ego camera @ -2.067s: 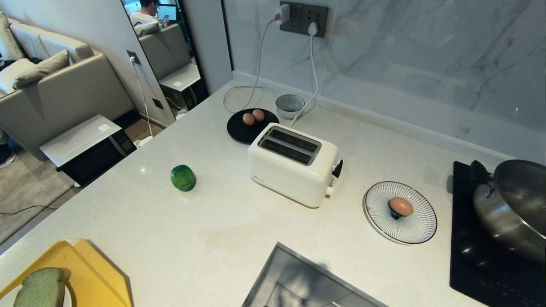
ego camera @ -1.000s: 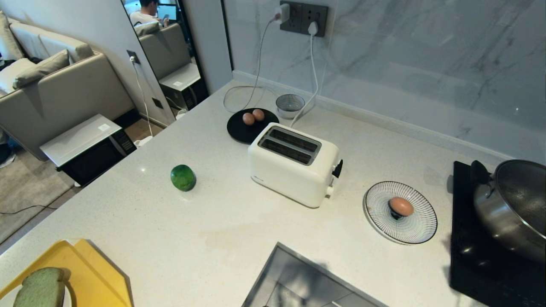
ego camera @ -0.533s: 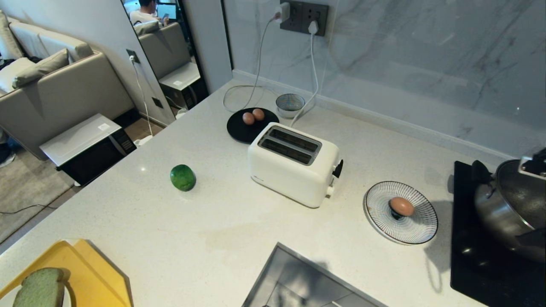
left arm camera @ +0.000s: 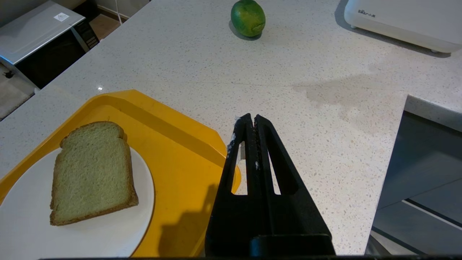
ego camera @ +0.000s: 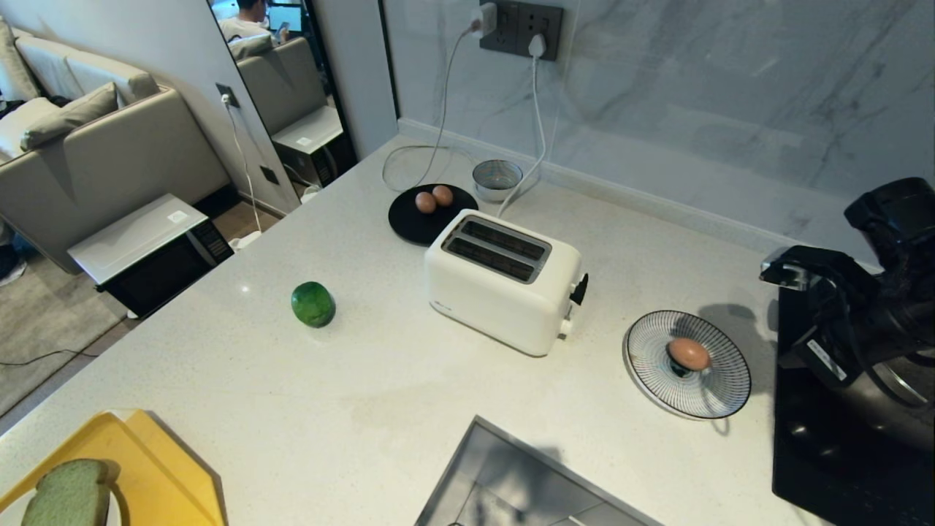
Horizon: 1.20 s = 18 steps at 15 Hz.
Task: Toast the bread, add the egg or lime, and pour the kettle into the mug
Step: Pick up the egg
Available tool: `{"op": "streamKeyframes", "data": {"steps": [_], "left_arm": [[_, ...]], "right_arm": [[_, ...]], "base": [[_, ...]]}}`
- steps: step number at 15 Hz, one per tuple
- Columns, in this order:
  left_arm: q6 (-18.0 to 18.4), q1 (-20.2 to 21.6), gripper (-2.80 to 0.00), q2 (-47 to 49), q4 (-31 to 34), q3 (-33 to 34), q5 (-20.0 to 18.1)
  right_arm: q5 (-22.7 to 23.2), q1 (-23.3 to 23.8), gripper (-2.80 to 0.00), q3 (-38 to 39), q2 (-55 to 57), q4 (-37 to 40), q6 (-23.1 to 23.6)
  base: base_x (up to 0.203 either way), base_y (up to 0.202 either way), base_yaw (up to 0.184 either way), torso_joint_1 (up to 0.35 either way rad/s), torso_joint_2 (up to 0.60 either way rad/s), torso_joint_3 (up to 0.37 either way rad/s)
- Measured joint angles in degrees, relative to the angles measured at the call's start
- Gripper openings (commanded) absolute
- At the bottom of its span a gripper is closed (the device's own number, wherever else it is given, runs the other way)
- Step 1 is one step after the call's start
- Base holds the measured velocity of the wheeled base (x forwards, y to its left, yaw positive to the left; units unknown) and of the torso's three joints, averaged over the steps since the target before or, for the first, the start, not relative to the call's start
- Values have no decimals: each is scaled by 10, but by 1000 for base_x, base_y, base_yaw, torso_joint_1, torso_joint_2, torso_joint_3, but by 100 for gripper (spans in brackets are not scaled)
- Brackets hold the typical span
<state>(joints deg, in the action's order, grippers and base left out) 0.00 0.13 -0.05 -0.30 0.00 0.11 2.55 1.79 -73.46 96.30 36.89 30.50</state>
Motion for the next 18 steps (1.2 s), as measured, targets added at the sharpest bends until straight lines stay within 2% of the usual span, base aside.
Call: {"op": "streamKeyframes", "data": {"steps": [10, 18], "left_arm": [[0, 0, -280, 0, 0, 0, 0], [0, 0, -280, 0, 0, 0, 0]], "right_arm": [[41, -3, 0, -96, 117, -2, 24], [42, -9, 0, -119, 177, -2, 36]], "base": [[0, 0, 0, 0, 0, 0], [0, 0, 0, 0, 0, 0]]}}
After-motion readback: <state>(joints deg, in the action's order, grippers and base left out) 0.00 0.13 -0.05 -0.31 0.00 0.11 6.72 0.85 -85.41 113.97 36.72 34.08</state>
